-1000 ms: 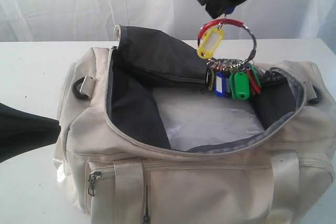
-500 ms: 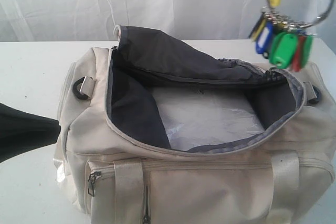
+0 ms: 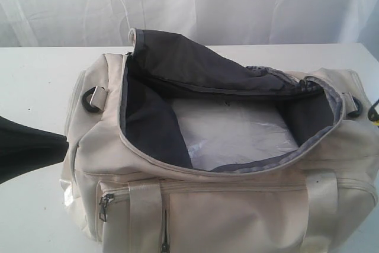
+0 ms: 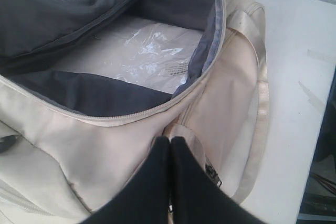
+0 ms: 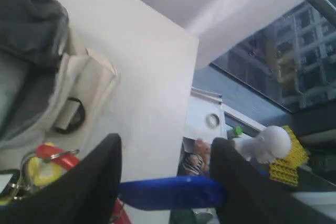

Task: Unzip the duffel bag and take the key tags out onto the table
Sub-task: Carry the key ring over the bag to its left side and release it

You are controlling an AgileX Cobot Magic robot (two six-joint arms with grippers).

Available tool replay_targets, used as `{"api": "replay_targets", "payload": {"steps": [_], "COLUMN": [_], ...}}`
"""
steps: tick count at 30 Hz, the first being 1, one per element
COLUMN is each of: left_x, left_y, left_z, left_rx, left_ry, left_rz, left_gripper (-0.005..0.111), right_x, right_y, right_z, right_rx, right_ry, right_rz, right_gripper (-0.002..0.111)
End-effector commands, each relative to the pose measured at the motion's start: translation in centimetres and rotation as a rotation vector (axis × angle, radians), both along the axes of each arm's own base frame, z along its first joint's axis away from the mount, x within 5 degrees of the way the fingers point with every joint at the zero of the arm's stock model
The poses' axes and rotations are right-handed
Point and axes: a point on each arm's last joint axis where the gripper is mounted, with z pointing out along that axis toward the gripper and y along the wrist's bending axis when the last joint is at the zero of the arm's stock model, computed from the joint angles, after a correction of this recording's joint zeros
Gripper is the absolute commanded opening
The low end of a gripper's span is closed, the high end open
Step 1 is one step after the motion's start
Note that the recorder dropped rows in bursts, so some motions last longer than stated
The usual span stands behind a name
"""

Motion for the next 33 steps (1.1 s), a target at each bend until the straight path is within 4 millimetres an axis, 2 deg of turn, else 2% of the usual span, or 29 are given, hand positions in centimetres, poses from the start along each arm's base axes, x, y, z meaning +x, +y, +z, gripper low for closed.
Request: {"api": "replay_targets", "payload": {"steps": [1, 6, 7, 11, 13, 18, 20, 22, 28, 33], "left_x": [-0.3, -0.3, -0.3, -0.3, 0.0, 0.6, 0.2, -0.3, -1.2, -1.7], "left_y": [-0.1, -0.1, -0.1, -0.1, 0.3, 4.9, 6.9, 8.1, 8.8, 9.3], "left_z": [0.0, 0.0, 0.0, 0.0, 0.1, 0.6, 0.9, 0.9, 0.0, -0.2], "left_rx": [-0.022, -0.022, -0.022, -0.022, 0.022, 0.159, 0.171, 0.168, 0.129, 0.119], "left_ry": [0.017, 0.017, 0.017, 0.017, 0.004, -0.015, -0.039, -0.069, -0.111, -0.116], "left_rz": [-0.008, -0.008, -0.008, -0.008, 0.034, 0.529, 0.712, 0.808, 0.835, 0.862], "left_gripper": [0.000, 0.000, 0.000, 0.000, 0.000, 0.000, 0.000, 0.000, 0.000, 0.000], "right_x": [0.4, 1.3, 1.3, 1.3, 1.1, 0.5, 0.7, 0.9, 1.6, 1.0], "right_y": [-0.4, -0.5, -0.6, -0.6, -0.3, 0.8, 2.1, 3.7, 9.5, 16.2], "right_z": [-3.1, -6.7, -6.8, -5.9, -5.2, -2.2, -1.1, -0.3, 0.9, 2.0], "right_rx": [-0.085, -0.186, -0.195, -0.174, -0.109, -0.001, 0.025, 0.050, 0.034, 0.022], "right_ry": [0.048, 0.129, 0.127, 0.100, 0.108, 0.098, 0.096, 0.100, 0.109, 0.098], "right_rz": [-0.048, -0.097, -0.100, -0.108, -0.086, 0.025, 0.094, 0.158, 0.335, 0.508], "right_gripper": [0.000, 0.000, 0.000, 0.000, 0.000, 0.000, 0.000, 0.000, 0.000, 0.000]}}
